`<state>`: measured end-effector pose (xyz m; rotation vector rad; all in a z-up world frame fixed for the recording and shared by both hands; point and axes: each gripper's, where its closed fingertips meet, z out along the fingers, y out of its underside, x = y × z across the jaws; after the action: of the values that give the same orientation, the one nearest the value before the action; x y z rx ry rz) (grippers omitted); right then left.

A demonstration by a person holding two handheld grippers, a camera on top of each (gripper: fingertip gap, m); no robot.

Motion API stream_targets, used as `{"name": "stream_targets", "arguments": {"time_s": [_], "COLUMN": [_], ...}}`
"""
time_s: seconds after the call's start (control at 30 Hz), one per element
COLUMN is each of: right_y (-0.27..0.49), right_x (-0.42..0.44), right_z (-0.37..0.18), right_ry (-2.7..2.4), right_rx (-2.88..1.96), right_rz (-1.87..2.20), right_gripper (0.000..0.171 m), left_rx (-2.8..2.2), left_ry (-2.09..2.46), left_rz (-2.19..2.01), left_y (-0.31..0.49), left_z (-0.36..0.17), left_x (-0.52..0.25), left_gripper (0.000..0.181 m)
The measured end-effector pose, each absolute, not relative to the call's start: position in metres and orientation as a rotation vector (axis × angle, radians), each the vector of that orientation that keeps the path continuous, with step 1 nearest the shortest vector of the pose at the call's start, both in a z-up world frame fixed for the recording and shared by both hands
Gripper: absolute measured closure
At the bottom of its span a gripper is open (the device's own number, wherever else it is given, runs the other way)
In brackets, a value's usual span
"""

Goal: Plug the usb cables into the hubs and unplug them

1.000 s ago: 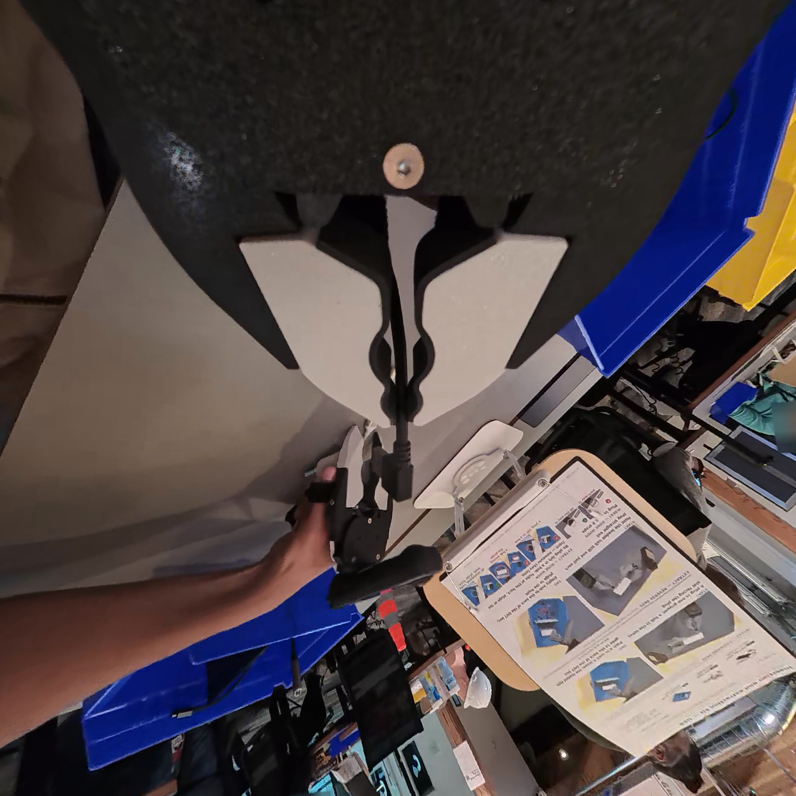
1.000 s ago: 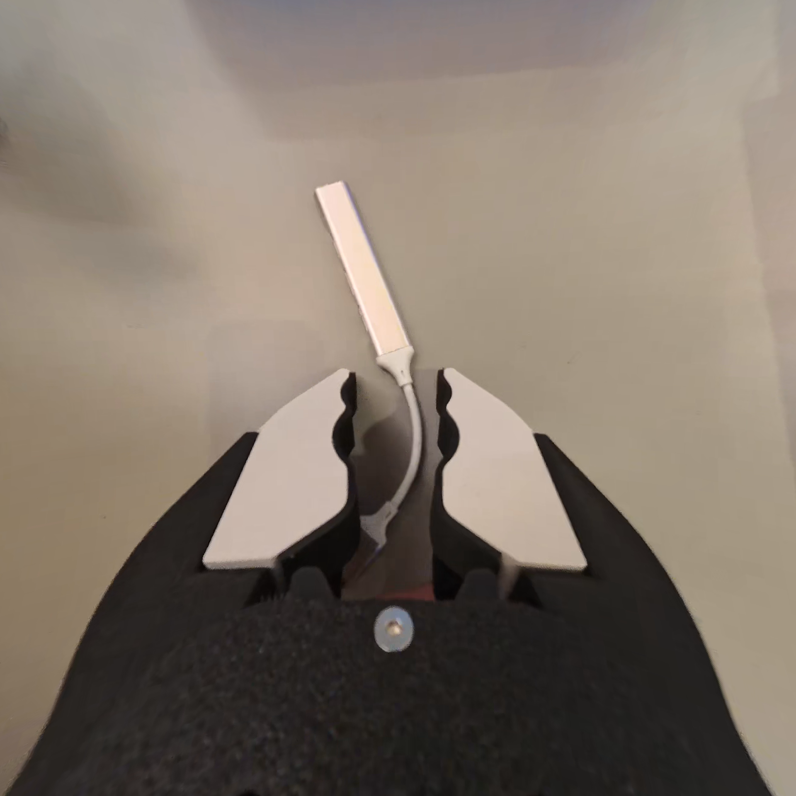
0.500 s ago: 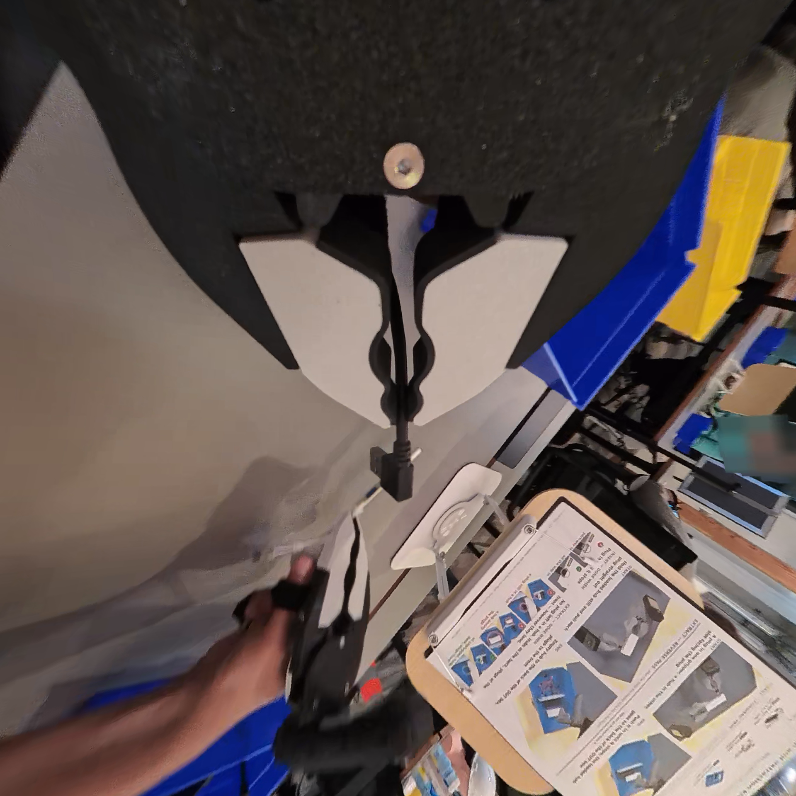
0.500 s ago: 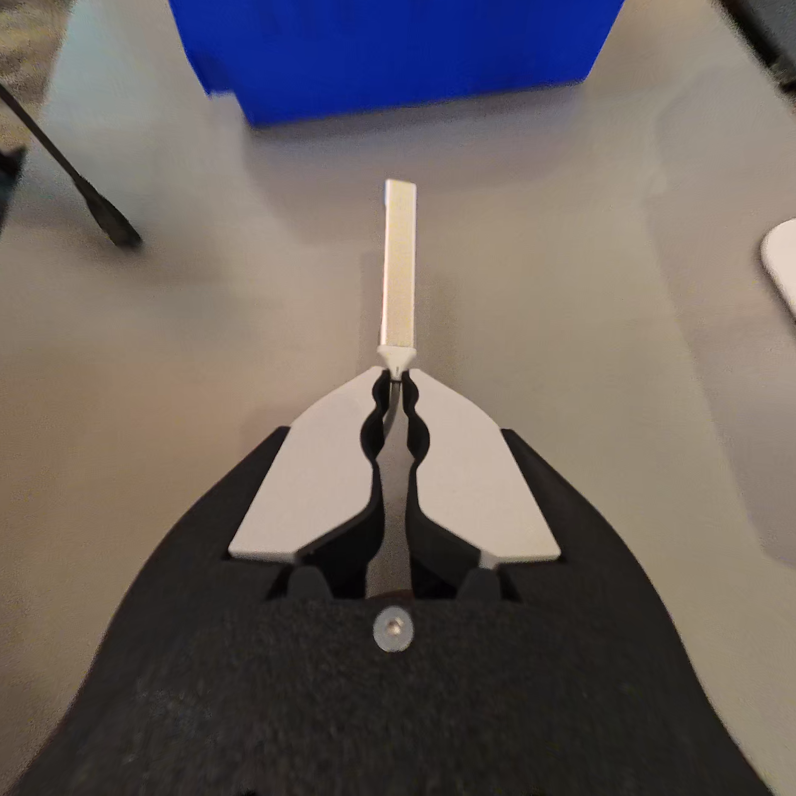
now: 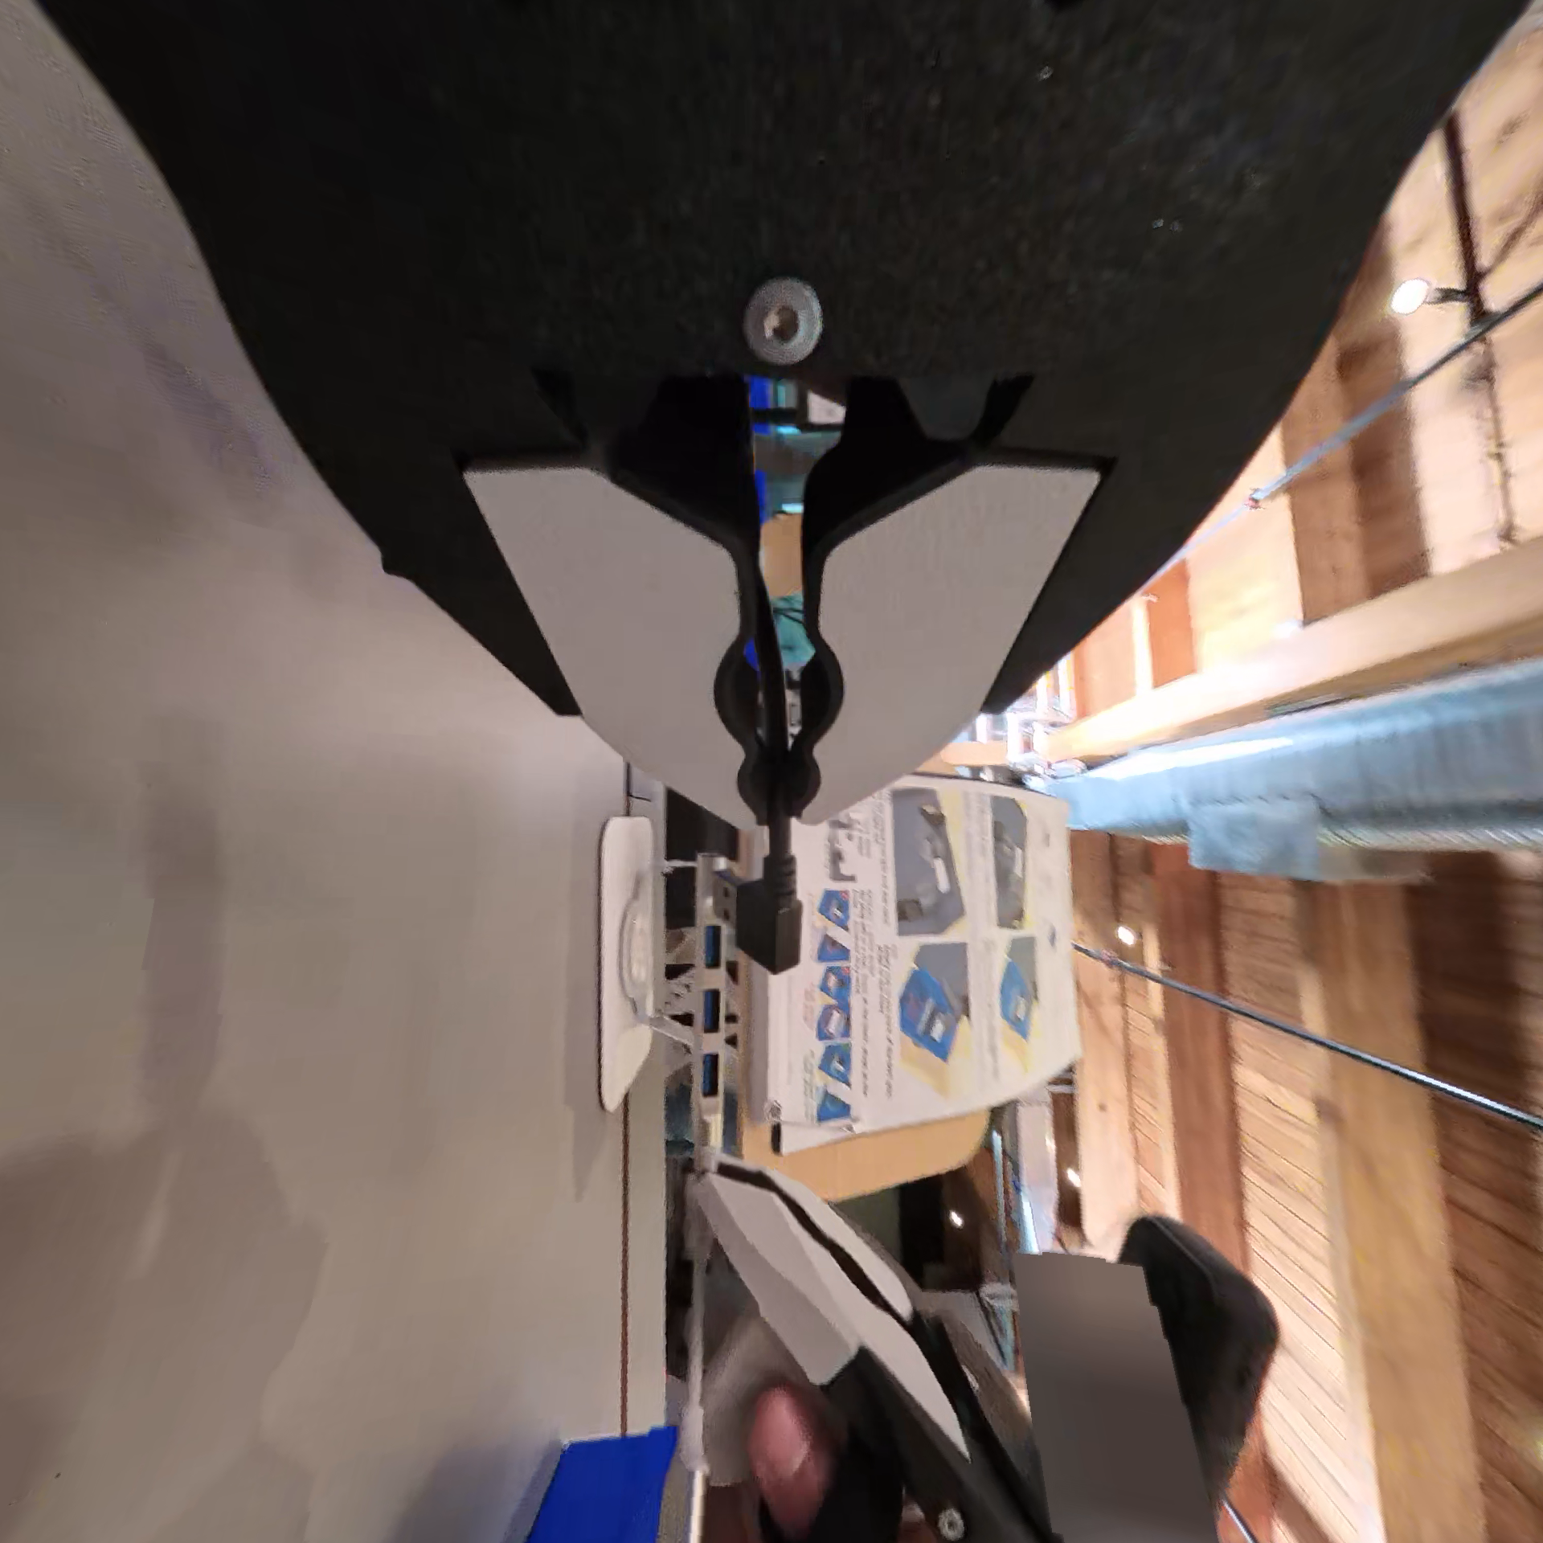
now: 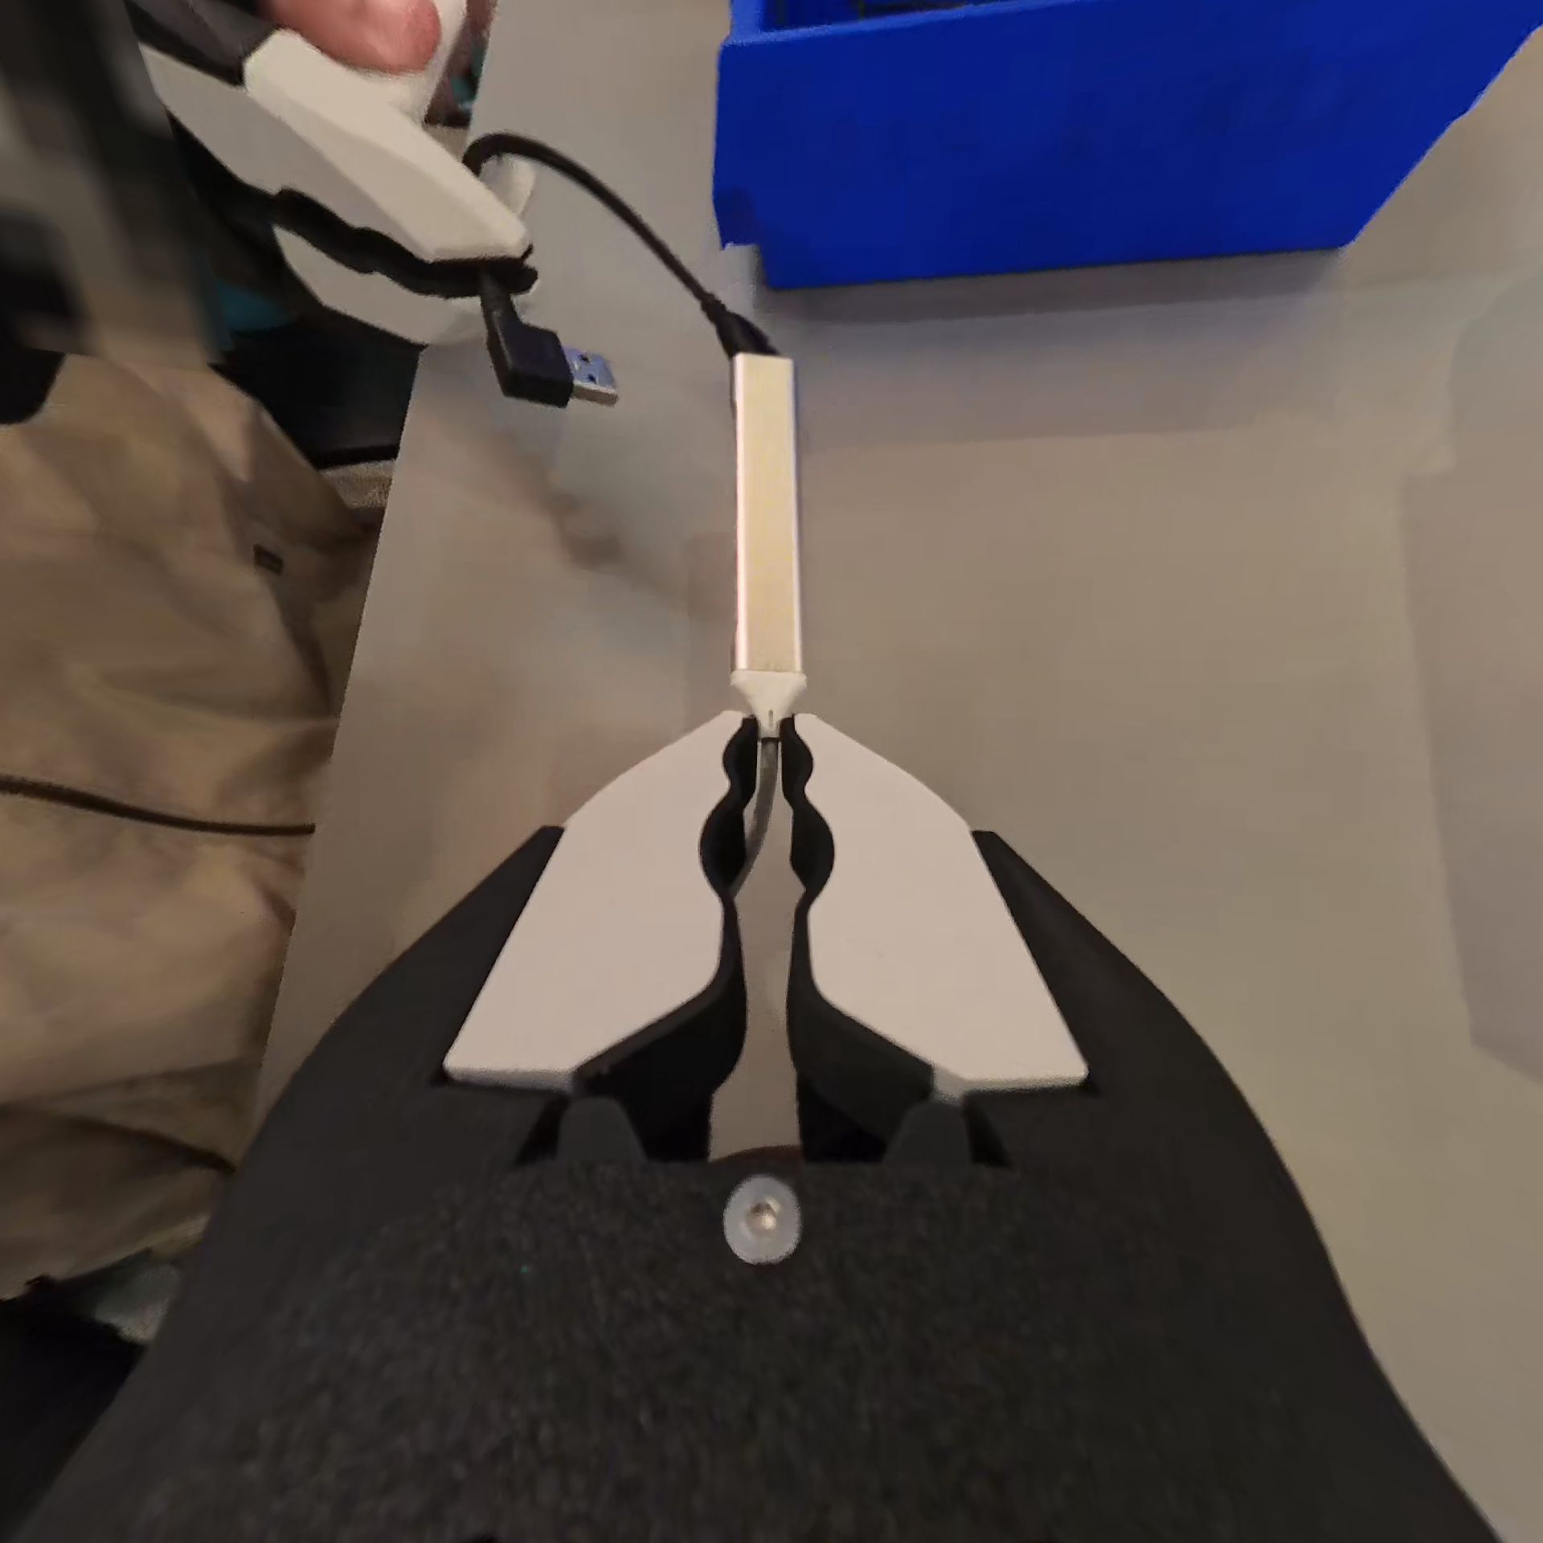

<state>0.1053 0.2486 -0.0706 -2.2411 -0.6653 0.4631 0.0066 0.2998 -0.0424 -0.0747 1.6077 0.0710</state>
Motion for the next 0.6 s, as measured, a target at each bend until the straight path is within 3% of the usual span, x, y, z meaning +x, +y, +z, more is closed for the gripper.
{"name": "stream_targets", "arguments": {"time_s": [0.6], "right_y": [0.238], "right_x": [0.102], "right_z": [-0.065], "right_ry": [-0.715], "right_rx": [-2.193], "right_rz": [0.458], "right_gripper": [0.166], "left_rx": [0.058], "left_ry": [1.632], "left_rz": [0.065], "left_y": [0.291], "left_z": [-0.047], "left_x": [0.031], "left_gripper": [0.178]}}
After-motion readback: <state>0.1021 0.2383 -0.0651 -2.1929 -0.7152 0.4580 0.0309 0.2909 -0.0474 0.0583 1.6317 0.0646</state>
